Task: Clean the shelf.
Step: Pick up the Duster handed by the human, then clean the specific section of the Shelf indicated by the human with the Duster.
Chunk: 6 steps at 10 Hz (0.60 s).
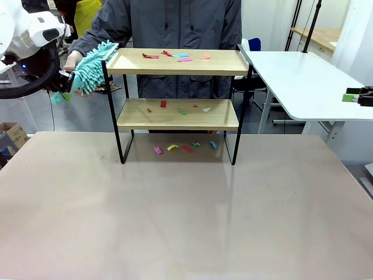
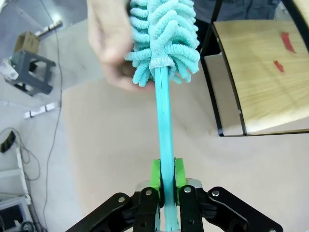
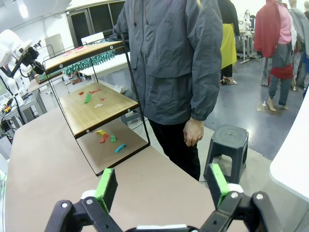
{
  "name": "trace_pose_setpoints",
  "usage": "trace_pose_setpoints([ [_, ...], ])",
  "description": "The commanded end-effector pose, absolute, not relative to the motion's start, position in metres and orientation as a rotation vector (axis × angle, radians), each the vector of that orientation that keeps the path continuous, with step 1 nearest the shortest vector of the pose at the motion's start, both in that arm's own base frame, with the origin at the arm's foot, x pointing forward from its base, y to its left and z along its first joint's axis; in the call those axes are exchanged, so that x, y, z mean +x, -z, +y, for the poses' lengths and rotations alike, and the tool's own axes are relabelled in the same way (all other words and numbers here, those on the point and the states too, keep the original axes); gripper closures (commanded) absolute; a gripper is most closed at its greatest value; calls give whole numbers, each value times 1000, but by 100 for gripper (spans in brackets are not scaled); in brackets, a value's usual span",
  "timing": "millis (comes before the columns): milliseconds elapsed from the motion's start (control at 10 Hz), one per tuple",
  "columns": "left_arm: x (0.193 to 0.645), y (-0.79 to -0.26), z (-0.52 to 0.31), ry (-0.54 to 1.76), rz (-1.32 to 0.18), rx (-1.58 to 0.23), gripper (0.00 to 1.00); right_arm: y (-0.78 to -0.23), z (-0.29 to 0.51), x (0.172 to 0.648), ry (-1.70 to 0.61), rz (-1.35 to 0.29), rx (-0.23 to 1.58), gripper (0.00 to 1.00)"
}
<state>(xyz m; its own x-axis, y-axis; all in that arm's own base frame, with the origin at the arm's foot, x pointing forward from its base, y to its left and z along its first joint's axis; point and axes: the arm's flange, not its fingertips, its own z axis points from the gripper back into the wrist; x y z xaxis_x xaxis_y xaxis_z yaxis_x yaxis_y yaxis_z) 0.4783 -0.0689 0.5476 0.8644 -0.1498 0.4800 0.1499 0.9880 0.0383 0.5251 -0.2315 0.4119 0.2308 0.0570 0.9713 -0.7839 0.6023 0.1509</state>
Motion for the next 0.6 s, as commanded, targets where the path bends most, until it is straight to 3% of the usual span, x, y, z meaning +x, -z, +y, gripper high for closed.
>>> trace_pose_setpoints([
  [0, 479, -549, -70, 176, -517, 3, 100, -414, -230, 524, -664, -1203, 736, 0],
  [500, 479, -549, -70, 176, -517, 3, 100, -414, -230, 524, -664, -1203, 736, 0],
])
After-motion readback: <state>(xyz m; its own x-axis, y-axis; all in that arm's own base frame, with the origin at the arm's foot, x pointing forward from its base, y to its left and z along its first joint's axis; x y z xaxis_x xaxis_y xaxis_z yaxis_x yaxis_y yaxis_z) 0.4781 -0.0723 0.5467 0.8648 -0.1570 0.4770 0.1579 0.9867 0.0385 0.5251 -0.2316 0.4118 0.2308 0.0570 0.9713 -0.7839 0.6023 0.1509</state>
